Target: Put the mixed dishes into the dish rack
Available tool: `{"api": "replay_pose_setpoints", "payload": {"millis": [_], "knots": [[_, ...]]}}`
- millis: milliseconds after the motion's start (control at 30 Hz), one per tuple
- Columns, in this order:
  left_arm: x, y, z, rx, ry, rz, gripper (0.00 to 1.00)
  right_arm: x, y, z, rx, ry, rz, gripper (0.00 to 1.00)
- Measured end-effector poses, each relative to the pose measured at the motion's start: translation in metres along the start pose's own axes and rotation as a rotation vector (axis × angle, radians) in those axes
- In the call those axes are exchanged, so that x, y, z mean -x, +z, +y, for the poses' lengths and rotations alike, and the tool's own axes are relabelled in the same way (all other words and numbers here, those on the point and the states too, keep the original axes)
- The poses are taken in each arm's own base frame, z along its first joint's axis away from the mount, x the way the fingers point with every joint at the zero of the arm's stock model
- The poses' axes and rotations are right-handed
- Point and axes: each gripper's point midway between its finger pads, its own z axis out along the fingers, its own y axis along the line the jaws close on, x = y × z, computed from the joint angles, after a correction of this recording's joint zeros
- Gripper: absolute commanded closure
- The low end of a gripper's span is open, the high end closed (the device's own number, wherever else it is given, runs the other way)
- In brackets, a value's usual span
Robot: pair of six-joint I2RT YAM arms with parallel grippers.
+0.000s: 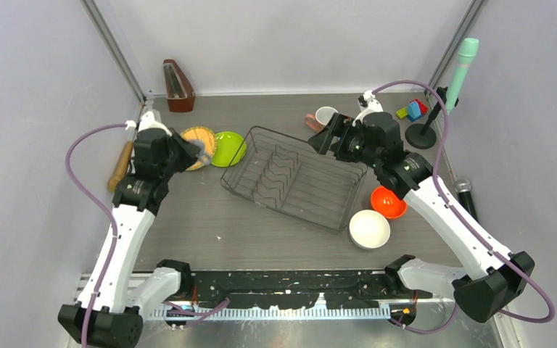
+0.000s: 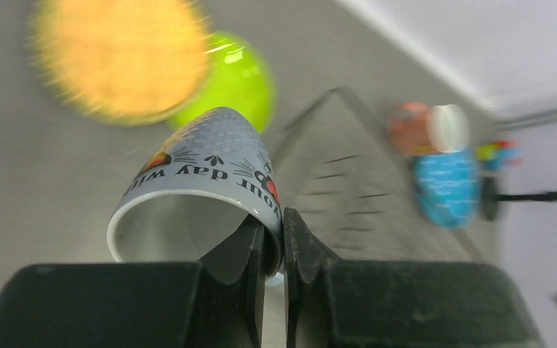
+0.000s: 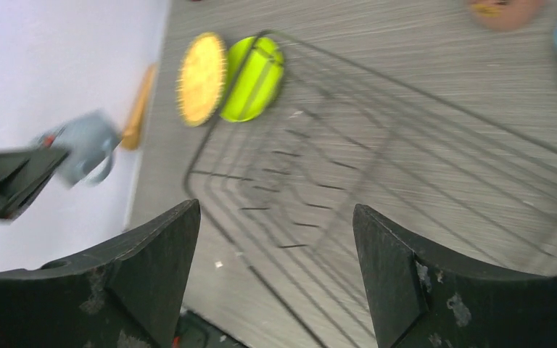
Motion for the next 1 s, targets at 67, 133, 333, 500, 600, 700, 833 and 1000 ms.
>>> {"api": "replay_pose_setpoints", "payload": {"millis": [67, 133, 333, 500, 600, 700, 833, 1000], "knots": [[-0.013, -0.013, 0.04, 0.168, 0.047, 0.037, 1.0, 0.002, -0.002, -0.019, -0.096, -0.026, -0.017, 0.17], [-0.034, -0.018, 0.073, 0.288, 0.081, 0.106, 1.0, 0.001, -0.002, -0.034, -0.168, -0.042, -0.018, 0.17], [-0.128, -0.027, 0.163, 0.571, 0.16, 0.436, 1.0, -0.004, 0.003, -0.051, -0.247, -0.07, 0.017, 0.17], [-0.136, -0.035, 0.197, 0.734, 0.147, 0.496, 1.0, -0.005, 0.002, -0.052, -0.249, -0.083, 0.021, 0.17], [-0.126, -0.035, 0.225, 0.849, 0.049, 0.496, 1.0, -0.005, 0.002, -0.052, -0.25, -0.089, 0.022, 0.17], [-0.119, -0.036, 0.245, 0.937, -0.029, 0.503, 1.0, -0.004, 0.0, -0.052, -0.248, -0.092, 0.018, 0.17], [-0.117, -0.032, 0.246, 0.937, -0.037, 0.51, 0.64, 0.0, -0.006, -0.051, -0.247, -0.104, -0.002, 0.16], [-0.12, -0.03, 0.242, 0.892, -0.043, 0.497, 0.46, 0.005, -0.013, -0.053, -0.262, -0.121, -0.022, 0.15]]}}
